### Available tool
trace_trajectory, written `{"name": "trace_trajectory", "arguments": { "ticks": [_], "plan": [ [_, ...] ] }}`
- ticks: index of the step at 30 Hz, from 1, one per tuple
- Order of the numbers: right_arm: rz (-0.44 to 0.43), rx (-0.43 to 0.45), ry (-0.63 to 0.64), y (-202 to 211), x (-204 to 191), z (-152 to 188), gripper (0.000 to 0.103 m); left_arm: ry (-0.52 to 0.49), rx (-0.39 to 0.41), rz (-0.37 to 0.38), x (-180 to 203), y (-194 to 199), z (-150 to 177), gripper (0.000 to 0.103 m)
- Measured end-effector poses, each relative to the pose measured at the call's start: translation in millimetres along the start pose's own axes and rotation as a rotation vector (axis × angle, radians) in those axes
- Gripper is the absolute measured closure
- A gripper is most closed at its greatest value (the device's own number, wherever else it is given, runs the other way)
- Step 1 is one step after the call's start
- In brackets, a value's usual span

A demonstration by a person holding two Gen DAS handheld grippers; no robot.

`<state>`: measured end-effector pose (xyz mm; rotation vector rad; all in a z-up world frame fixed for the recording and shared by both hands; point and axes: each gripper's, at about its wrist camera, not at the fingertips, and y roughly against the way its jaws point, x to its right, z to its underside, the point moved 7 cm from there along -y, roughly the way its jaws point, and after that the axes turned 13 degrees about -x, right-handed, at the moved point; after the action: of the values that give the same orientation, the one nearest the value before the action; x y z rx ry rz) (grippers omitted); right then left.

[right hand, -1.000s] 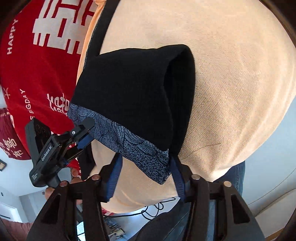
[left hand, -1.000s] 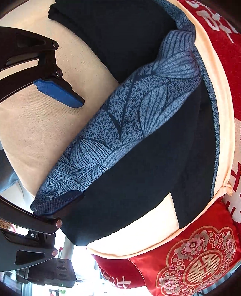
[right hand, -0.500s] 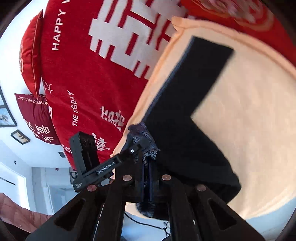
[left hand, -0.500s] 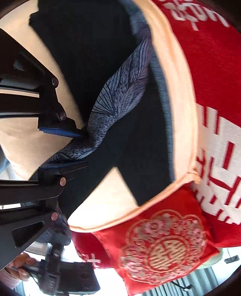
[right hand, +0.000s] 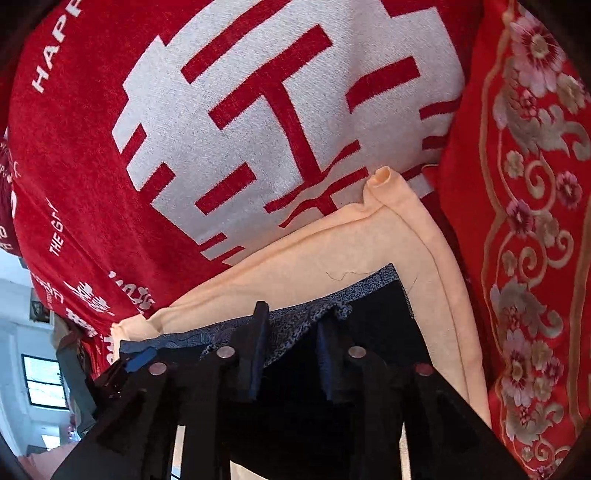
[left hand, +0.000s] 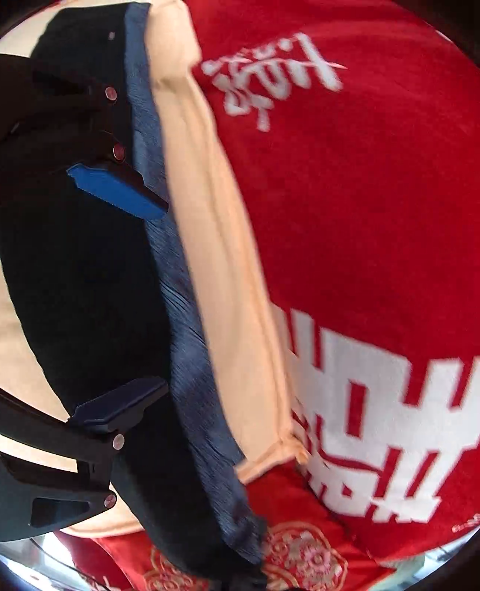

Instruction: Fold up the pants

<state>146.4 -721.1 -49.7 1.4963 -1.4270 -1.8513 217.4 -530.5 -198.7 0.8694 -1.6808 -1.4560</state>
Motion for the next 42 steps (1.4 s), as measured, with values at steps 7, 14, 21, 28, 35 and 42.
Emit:
{"name": "trace_trajectory", "arguments": {
  "ticks": [7,14,21,28,35,42],
  "plan": [
    [0.078,-0.027,0.043,-10,3,-5,0.011,0.071,-0.195,-0.157,-50,-66,59,0.016],
    [0.096,-0.008,-0.193,-6,47,58,0.026,0.115,-0.180,-0.140,-55,-71,60,0.014],
    [0.097,-0.081,-0.331,-49,91,82,0.089,0.135,-0.179,-0.141,-63,-79,59,0.004],
    [0.317,0.068,-0.325,5,77,85,0.057,0.128,-0.139,-0.163,-67,-57,40,0.004],
    [0.165,-0.066,0.075,-72,-5,24,0.057,0.165,-0.107,-0.173,-72,-81,-6,0.004],
    [0.393,-0.035,0.039,-91,44,-22,0.077,0.227,-0.080,-0.201,-97,-108,-27,0.000]
  ]
}}
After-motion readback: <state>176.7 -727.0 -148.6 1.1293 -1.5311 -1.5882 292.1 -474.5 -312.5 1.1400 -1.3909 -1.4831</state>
